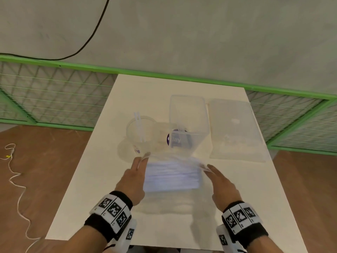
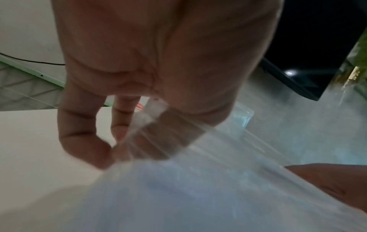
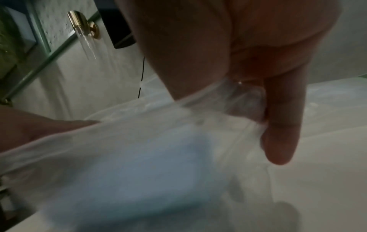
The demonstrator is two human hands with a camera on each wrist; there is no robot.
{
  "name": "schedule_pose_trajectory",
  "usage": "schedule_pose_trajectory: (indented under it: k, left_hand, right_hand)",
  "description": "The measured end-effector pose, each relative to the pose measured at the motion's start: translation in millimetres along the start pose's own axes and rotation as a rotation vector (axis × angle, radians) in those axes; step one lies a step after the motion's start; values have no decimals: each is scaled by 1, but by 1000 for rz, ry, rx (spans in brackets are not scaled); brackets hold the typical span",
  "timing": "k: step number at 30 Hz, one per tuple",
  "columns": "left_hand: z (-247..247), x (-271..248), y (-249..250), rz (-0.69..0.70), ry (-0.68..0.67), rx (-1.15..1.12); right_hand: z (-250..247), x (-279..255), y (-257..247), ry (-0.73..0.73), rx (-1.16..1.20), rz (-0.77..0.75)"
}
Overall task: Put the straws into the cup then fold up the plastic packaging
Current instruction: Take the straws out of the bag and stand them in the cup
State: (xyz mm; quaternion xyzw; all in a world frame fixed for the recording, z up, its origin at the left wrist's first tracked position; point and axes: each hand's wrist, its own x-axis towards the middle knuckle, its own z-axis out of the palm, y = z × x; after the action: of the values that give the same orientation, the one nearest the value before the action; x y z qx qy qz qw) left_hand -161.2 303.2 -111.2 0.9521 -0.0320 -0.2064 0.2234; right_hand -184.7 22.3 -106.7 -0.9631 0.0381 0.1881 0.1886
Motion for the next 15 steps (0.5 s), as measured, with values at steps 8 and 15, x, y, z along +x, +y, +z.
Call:
schedule_pose_trajectory:
  k: [8, 15]
  left_hand:
    - [3, 0, 4, 31, -62, 56]
    - [5, -9, -1, 37, 3, 92]
  right_hand:
    - [-16, 9, -6, -65, -33, 17]
    - [-18, 2, -6, 2, -86, -11]
